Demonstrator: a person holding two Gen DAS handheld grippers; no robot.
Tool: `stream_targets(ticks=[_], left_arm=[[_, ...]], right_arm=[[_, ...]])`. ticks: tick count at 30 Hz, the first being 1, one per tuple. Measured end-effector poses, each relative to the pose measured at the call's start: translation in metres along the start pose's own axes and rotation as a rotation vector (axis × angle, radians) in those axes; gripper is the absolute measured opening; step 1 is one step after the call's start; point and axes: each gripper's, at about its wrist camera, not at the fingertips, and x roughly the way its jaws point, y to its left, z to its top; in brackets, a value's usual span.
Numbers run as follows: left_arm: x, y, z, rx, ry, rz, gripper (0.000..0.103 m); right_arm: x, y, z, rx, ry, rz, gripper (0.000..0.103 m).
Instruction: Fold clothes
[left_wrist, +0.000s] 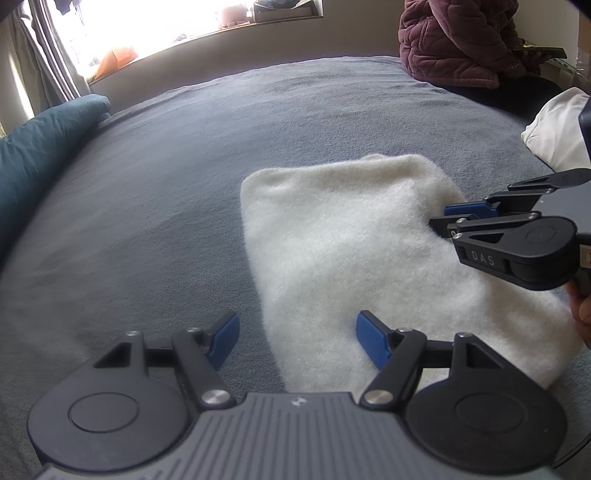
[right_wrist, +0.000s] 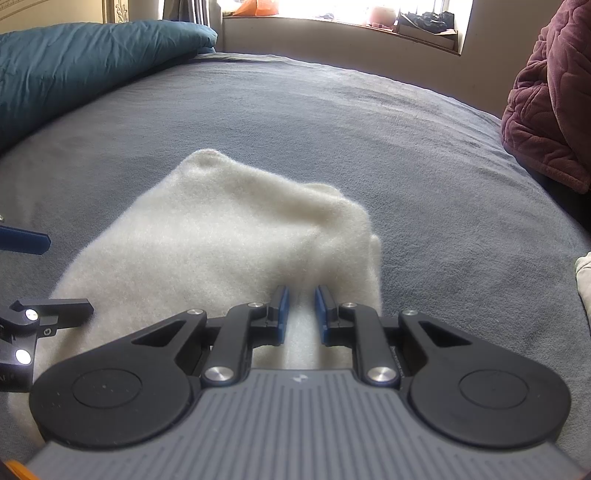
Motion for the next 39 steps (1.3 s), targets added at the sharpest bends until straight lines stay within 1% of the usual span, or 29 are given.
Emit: stream_targets(ticks=[7,11,14,15,17,19,21,23,24,25,26,27,28,29,30,31,32,33,34,35,37,39], left_arm=[[0.003,0.038,0.002,-0.069,-0.072,-0.093,0.071],[0.007,0.043,0.019,0.167,-0.150,-0.018,0.069],[0.012,0.051,0.043,0.161,-0.149,-0.074,0.067],[0.015,0.050,0.050,0.161,-0.152,-0.095,0.064],[0.020,0.042,0.058,0.171,-0.171,-0.133,0.062],[0.026,0.035,0.057,0.162,-0.174,-0.175,0.060],[0.034,0.028,0.054,0.145,-0.165,-0.219,0.053],[0.044,0.023,0.046,0.132,-0.134,-0.234,0.049],[0.050,0.023,0.041,0.128,-0.118,-0.233,0.048],[0.054,0.024,0.038,0.123,-0.120,-0.234,0.049],[0.058,0.026,0.035,0.118,-0.122,-0.235,0.050],[0.060,0.027,0.035,0.112,-0.122,-0.234,0.051],[0.063,0.029,0.037,0.097,-0.113,-0.233,0.051],[0.065,0.031,0.039,0.081,-0.104,-0.232,0.052],[0.067,0.033,0.041,0.069,-0.098,-0.231,0.053],[0.068,0.033,0.041,0.068,-0.095,-0.228,0.053],[0.068,0.033,0.041,0.073,-0.097,-0.225,0.054],[0.068,0.033,0.040,0.080,-0.099,-0.222,0.055],[0.068,0.033,0.040,0.086,-0.102,-0.218,0.055],[0.067,0.033,0.040,0.092,-0.103,-0.216,0.055],[0.068,0.032,0.040,0.104,-0.100,-0.215,0.055],[0.068,0.032,0.041,0.113,-0.093,-0.215,0.056]], right_arm=[[-0.002,-0.003,-0.004,-0.004,-0.018,0.014,0.015],[-0.003,-0.011,-0.004,-0.007,-0.026,0.052,0.015],[-0.002,-0.017,-0.004,-0.006,-0.046,0.091,0.016],[-0.003,-0.020,-0.004,-0.014,-0.059,0.107,0.016],[-0.004,-0.026,-0.005,-0.027,-0.089,0.145,0.016],[-0.011,-0.034,-0.003,-0.027,-0.132,0.179,0.016],[-0.023,-0.045,0.000,-0.004,-0.191,0.215,0.016],[-0.033,-0.054,0.003,0.018,-0.246,0.273,0.016],[-0.033,-0.055,0.006,0.004,-0.250,0.298,0.016],[-0.028,-0.052,0.008,-0.028,-0.238,0.310,0.016],[-0.019,-0.050,0.009,-0.060,-0.218,0.307,0.016],[-0.006,-0.048,0.010,-0.082,-0.186,0.290,0.016],[0.010,-0.048,0.011,-0.096,-0.152,0.254,0.014],[0.023,-0.054,0.013,-0.087,-0.147,0.243,0.012],[0.030,-0.066,0.015,-0.028,-0.173,0.264,0.010],[0.033,-0.080,0.018,0.059,-0.190,0.247,0.010],[0.035,-0.094,0.021,0.149,-0.204,0.221,0.016],[0.033,-0.105,0.021,0.204,-0.222,0.190,0.017],[0.029,-0.116,0.020,0.239,-0.239,0.195,0.017],[0.023,-0.125,0.017,0.274,-0.250,0.229,0.017],[0.012,-0.137,0.010,0.312,-0.245,0.339,0.017],[-0.003,-0.139,0.000,0.301,-0.247,0.458,0.018]])
